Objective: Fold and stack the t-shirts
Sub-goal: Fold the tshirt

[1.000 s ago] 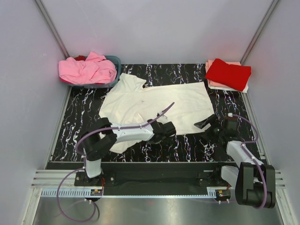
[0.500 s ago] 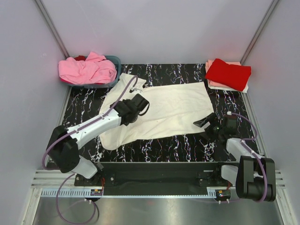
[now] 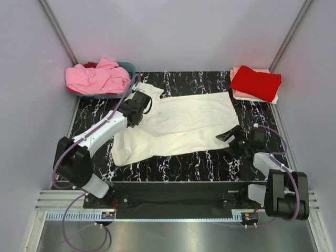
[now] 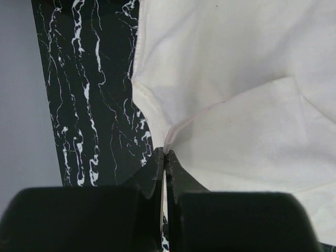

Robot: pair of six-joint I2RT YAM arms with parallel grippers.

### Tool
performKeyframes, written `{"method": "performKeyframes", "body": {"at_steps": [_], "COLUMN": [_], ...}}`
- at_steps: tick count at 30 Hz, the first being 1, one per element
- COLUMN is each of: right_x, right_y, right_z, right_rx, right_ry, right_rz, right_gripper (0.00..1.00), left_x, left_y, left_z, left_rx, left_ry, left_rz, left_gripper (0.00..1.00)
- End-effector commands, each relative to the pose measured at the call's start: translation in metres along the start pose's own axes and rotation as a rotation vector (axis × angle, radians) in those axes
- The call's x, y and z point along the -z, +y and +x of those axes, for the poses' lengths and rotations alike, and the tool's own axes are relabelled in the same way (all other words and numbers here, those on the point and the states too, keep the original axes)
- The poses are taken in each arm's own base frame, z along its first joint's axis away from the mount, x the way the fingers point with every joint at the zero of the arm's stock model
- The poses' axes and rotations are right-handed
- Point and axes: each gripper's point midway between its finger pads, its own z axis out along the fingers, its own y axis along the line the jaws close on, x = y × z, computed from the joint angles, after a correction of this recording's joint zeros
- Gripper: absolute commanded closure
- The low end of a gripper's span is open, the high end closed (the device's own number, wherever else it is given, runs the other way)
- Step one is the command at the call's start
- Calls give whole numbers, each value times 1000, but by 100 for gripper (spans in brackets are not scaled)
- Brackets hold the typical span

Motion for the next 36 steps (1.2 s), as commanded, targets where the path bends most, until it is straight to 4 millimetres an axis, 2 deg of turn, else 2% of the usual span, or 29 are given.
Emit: {"method": "performKeyframes", "body": {"at_steps": [1,8,10,11,12,14,15,16,17,19,20,22,23,24,25,26,27,28,29,30,31,34,36], "right_x": [-2,-2,-2,-2,-2,0,1,3,7,18,25,42,49,56,61,64,67,67,64,61,56,53,54], "right_y": [2,2,1,2,2,4,6,7,8,18,12,21,15,20,16,7,6,0,-13,-16,-24,-36,-46], "right_z": [-2,-1,-1,-1,-1,-1,-2,-3,-2,-11,-8,-26,-25,-32,-38,-34,-38,-40,-36,-36,-34,-36,-42], "right_rx": [15,15,15,17,17,22,27,34,40,67,66,94,96,104,102,84,72,53,14,2,-20,-53,-68], "right_ry": [2,9,9,7,6,1,-1,-4,0,-43,-41,-147,-152,-184,-219,-201,-207,-207,-173,-159,-133,-111,-135], "right_rz": [4,2,2,0,-1,-5,-7,-5,1,5,45,80,119,131,172,222,250,289,343,359,390,455,491], "right_gripper": [6,6,5,5,5,4,4,4,4,3,2,0,0,1,0,1,0,0,0,0,2,6,10], "left_x": [-5,-28,-39,-50,-56,-61,-55,-50,-36,-17,0,16,31,32,36,48,50,39,47,37,40,35,36], "left_y": [16,25,33,31,38,45,46,49,55,57,63,53,54,46,35,30,20,0,-13,-26,-30,-34,-36], "left_z": [-32,-35,-33,-29,-19,-18,-16,-17,-20,-13,-15,1,4,23,33,37,44,66,69,94,98,127,135], "left_rx": [49,114,152,176,189,226,226,240,286,352,390,457,497,517,552,636,670,692,752,772,828,898,927], "left_ry": [-70,-49,-22,18,74,110,115,106,71,79,51,86,60,93,112,92,102,132,131,173,176,206,208], "left_rz": [-7,9,-4,-4,-20,-74,-83,-88,-85,-64,-48,13,48,70,130,177,226,275,362,370,394,369,373], "left_gripper": [100,100,90,85,64,50,38,33,29,24,24,23,23,23,23,22,21,21,21,21,21,21,21]}}
